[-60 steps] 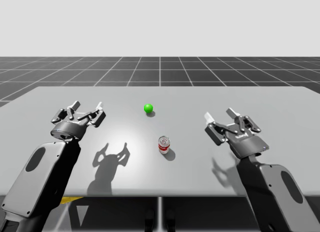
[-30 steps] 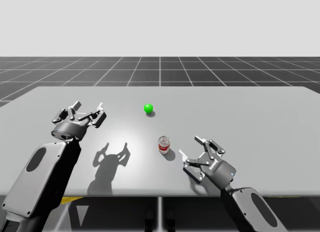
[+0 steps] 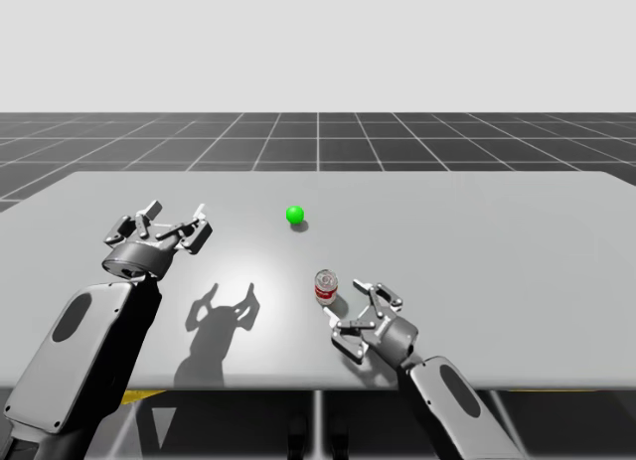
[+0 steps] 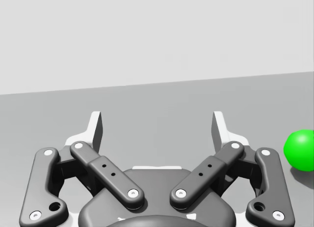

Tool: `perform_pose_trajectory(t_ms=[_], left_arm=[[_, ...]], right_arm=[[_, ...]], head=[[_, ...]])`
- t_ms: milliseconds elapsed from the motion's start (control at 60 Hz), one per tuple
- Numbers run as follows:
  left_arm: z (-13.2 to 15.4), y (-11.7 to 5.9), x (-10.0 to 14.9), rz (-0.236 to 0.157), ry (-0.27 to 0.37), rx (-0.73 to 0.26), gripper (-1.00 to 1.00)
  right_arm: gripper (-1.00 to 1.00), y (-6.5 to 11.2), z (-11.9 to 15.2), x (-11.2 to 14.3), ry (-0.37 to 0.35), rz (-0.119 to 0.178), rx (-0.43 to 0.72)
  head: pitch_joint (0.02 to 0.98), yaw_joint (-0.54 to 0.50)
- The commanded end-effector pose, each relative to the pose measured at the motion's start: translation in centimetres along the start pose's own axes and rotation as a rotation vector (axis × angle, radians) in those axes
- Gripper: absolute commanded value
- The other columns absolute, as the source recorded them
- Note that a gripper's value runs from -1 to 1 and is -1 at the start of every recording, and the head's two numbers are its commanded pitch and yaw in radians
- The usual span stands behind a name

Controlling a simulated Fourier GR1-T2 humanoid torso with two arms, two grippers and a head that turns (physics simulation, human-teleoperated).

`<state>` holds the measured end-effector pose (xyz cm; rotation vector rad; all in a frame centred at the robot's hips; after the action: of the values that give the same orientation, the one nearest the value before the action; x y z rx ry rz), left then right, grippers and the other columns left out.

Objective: Watch the red light. When it turns green, pick up the object.

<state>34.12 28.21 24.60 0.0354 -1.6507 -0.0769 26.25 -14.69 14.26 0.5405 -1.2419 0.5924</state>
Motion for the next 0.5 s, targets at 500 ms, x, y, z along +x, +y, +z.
perform_pose_trajectory(t_ms=[500], left_arm=[[0.0,0.0,0.0,0.001,-0.001,0.000,-1.00]], right_arm=[[-1.00,0.6,-5.9,1.2,0.071,0.010,-0.008]], head=[[0.862,-0.01]])
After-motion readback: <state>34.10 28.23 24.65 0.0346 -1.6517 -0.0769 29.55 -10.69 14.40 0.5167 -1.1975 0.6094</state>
